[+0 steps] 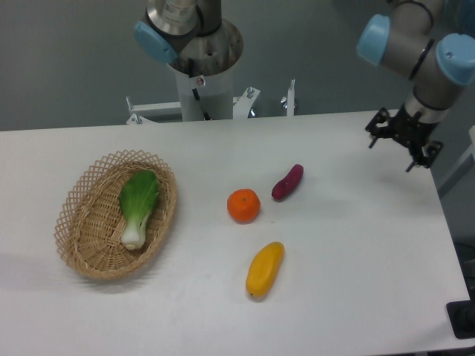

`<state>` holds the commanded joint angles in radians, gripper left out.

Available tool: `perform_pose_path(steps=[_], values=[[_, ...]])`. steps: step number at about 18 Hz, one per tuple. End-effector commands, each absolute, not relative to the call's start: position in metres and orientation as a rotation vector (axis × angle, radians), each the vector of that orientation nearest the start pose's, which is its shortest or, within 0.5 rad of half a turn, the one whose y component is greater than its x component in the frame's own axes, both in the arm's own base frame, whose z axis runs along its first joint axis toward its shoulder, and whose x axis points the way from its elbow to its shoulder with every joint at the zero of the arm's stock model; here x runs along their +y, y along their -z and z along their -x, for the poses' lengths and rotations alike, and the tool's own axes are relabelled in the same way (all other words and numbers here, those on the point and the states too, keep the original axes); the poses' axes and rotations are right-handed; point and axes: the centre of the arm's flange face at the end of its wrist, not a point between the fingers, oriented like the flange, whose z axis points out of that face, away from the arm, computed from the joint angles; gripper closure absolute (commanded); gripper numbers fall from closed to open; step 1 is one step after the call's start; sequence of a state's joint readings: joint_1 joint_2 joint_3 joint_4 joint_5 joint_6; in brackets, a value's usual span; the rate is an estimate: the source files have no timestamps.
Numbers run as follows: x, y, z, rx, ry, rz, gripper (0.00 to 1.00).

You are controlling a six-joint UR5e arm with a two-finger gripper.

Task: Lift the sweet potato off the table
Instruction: 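Move the open gripper toward the purple sweet potato and lower it, then close the gripper around the purple sweet potato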

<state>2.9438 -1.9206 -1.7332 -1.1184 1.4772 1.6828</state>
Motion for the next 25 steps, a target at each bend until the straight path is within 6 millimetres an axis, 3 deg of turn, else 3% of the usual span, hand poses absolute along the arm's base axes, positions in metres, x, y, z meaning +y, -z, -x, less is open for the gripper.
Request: perform_pose_path(steps=[4, 7, 13, 19, 25], values=[[0.272, -0.252, 0.515, 0.522, 0.142, 3.004, 0.0], [0.304, -0.24, 0.486, 0.61, 0.196, 3.001, 0.0], [0.335, -0.218, 0.446, 0.584, 0.284, 3.011, 0.0], [0.339, -0.203, 0.421, 0.603, 0.345, 3.013, 0.0], [0.344, -0.198, 0.412, 0.577, 0.36, 3.021, 0.0]])
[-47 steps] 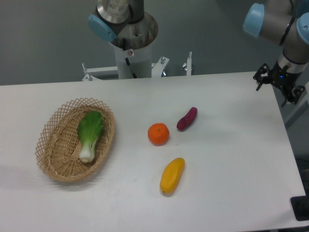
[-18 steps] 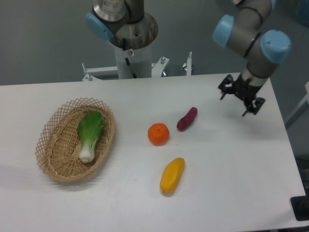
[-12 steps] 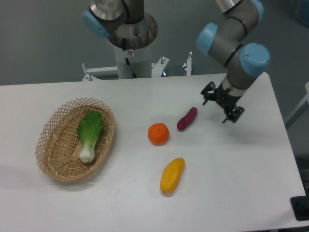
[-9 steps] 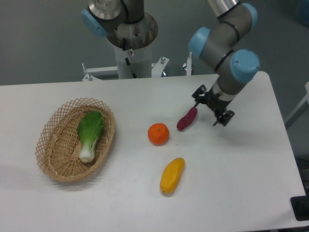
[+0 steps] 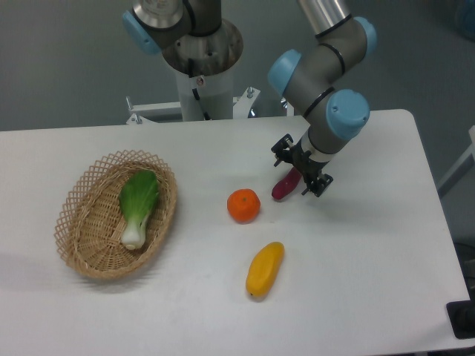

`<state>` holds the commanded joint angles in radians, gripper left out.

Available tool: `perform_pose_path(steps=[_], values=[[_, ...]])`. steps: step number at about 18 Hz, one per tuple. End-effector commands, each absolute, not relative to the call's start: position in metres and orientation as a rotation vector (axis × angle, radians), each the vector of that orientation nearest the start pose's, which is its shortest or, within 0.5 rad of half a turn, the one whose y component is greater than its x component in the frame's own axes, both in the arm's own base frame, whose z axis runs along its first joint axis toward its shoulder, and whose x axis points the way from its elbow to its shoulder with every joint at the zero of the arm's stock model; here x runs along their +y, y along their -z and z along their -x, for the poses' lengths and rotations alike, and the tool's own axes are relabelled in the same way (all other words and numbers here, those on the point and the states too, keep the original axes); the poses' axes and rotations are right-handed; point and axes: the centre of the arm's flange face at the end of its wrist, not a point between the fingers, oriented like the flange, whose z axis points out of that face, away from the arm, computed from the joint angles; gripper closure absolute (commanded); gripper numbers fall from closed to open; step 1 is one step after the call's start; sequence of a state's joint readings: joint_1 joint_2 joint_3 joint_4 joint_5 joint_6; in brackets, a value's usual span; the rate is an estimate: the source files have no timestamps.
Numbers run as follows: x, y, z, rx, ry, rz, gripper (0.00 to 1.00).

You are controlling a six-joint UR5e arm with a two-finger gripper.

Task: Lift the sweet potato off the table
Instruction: 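Close the gripper around the purple sweet potato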

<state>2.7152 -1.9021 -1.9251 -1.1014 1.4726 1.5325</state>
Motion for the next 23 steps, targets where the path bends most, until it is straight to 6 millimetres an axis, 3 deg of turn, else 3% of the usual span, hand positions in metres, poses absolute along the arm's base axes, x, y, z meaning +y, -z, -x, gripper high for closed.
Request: perform_pose_path(steps=[9, 11, 14, 16, 18, 21, 23], values=[[0.342, -0.182, 0.401, 0.536, 0.241, 3.026, 0.01], [0.342, -0.182, 0.401, 0.534, 0.241, 3.026, 0.26], [0.342, -0.185, 0.401, 0.505, 0.228, 3.032, 0.7], [0.345, -0.187, 0.401, 0.475, 0.204, 3.035, 0.91], [0.347, -0.188, 0.401, 0.469, 0.193, 3.036, 1.0], [0.347, -0.19, 0.402, 0.46, 0.184, 3.038, 1.0], [0.347, -0.206, 0.403, 0.459, 0.139, 3.031, 1.0]])
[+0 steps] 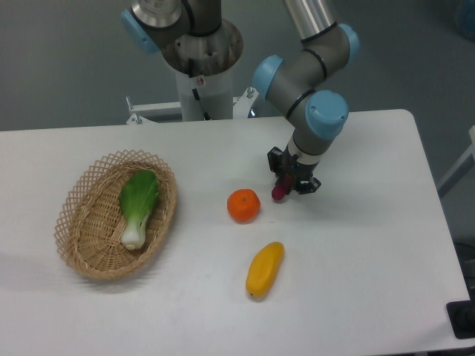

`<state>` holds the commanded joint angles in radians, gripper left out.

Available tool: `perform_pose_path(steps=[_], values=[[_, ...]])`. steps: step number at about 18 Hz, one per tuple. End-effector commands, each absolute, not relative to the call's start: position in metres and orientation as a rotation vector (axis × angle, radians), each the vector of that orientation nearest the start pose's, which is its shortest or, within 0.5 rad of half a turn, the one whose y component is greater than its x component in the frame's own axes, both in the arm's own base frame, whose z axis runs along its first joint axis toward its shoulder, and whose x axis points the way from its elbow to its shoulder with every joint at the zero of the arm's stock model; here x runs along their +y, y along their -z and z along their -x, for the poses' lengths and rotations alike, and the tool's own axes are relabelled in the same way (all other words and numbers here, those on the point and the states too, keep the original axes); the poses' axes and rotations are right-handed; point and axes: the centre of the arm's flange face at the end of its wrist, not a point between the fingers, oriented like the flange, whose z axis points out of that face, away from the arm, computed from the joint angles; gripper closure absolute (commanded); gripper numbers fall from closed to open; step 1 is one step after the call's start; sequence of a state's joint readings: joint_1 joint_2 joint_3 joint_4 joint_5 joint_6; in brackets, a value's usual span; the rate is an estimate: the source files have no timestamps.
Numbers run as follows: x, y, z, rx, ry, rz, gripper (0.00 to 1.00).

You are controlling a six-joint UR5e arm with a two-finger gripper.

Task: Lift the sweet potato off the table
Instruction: 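Close the gripper around the purple sweet potato, then lift the held sweet potato up and back toward the table edge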

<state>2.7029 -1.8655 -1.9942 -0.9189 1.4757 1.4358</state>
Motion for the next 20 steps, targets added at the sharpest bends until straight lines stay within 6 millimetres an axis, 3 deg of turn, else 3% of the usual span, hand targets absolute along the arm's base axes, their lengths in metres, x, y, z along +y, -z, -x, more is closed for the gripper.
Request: perform_pose_path(steps=[4, 11, 20], values=[[0.343, -0.23, 0.415, 0.393, 0.063, 3.04, 0.99], [0.343, -0.283, 0.46, 0.362, -0.117, 3.034, 0.98], [0.338, -0.317, 0.503, 0.407, -0.21, 3.034, 0.96]])
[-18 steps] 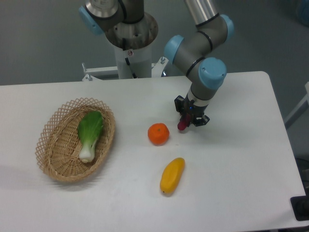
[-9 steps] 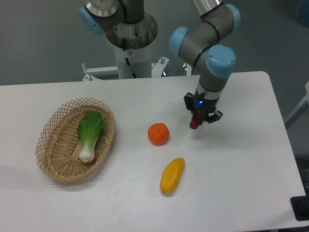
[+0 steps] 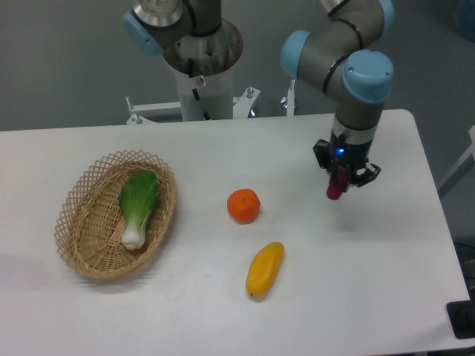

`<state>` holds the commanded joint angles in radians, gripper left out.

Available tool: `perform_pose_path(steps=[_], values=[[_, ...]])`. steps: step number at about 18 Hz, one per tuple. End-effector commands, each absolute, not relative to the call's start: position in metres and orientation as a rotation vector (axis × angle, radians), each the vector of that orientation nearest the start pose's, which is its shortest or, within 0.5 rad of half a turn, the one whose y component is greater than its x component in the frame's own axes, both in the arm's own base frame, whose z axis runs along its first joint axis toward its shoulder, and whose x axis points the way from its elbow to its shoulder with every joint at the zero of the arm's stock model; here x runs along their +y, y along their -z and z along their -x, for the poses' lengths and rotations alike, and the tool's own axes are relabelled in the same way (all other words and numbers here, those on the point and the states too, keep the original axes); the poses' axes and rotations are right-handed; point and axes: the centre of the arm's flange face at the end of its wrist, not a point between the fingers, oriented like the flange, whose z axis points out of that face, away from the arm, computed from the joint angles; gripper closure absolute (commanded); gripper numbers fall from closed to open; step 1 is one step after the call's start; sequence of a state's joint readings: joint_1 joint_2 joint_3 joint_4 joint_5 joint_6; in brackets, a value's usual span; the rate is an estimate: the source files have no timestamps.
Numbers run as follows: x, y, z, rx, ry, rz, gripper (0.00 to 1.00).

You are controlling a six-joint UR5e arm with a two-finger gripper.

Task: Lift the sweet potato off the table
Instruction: 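Lift the held sweet potato up and back toward the table edge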

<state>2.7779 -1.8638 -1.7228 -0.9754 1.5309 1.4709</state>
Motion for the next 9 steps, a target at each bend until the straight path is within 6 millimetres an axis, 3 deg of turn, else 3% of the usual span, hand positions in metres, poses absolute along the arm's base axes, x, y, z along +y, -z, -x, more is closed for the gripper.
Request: perform_pose_path(steps=[9], values=[[0.333, -0.33, 0.523, 0.486, -0.209, 3.045, 0.95]])
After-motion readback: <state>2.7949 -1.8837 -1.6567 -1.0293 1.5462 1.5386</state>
